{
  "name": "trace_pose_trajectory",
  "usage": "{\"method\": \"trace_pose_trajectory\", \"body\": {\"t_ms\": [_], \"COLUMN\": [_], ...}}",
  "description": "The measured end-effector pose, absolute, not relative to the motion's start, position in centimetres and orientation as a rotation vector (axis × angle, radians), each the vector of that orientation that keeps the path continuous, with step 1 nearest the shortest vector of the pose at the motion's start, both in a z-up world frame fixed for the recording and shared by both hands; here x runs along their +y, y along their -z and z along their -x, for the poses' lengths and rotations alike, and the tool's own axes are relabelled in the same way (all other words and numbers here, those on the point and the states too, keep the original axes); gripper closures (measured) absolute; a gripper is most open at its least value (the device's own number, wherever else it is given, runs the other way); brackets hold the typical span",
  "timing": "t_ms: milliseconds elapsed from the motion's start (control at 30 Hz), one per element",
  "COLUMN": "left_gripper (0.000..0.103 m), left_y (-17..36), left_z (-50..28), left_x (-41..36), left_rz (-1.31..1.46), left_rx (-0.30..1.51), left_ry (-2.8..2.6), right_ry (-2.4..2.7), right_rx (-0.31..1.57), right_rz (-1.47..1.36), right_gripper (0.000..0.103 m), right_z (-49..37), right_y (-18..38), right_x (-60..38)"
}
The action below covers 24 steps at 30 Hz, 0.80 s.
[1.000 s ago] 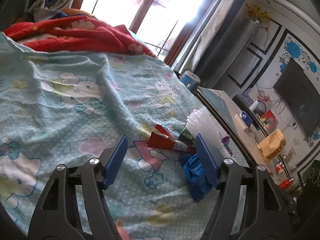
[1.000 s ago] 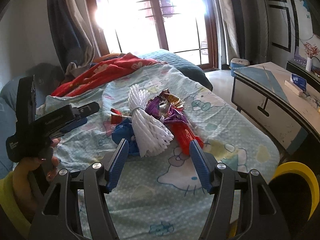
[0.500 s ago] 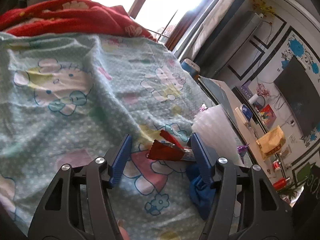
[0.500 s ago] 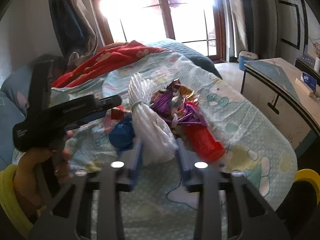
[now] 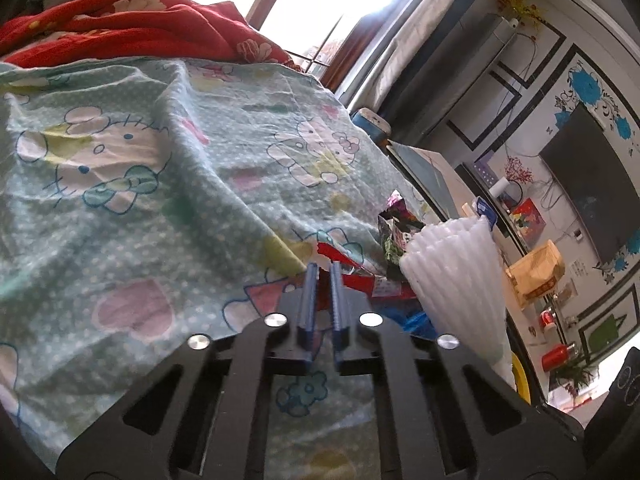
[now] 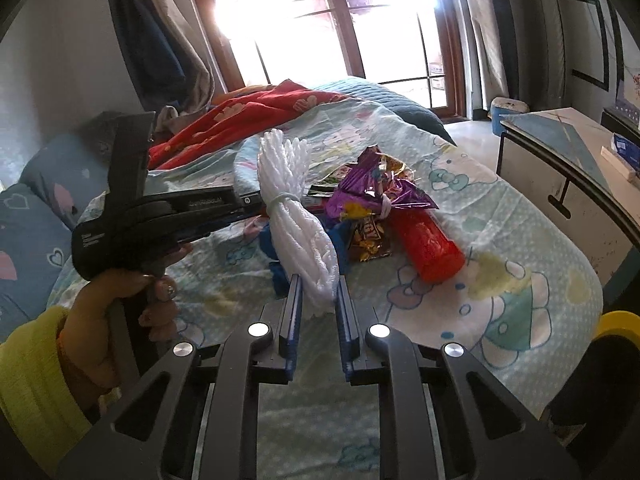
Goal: Collect trash
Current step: 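Grasp the red wrapper with the left gripper while the right grasps the white foam bundle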
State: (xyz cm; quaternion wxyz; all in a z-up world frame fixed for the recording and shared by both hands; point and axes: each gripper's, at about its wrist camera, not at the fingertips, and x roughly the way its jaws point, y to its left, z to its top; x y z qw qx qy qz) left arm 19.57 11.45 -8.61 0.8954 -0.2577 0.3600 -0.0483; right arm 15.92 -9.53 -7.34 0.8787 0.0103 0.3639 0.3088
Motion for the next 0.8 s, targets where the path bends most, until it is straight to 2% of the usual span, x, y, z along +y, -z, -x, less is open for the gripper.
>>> {"method": "trace_pose_trajectory", "body": {"t_ms": [533,800], "left_gripper": [0.103,0.103], "left_y": [7.2,4.6], "left_z": [-14.5,-13.3], "left_x": [13.3,14.2], "left_rz": [0.558,0.523], "left_rx": [0.691,0.624], "left_ry": [0.092,0.058], "right_ry": [-0.647,-0.629], "right_rx": [0.757,0.726], "right_rz": [-0.055,-0.07], "right_gripper": [0.088,0.088], "right_z": [-13.8,-13.2], "right_y": [7.0,6.1], "right_x": [-11.2,-12.0]}}
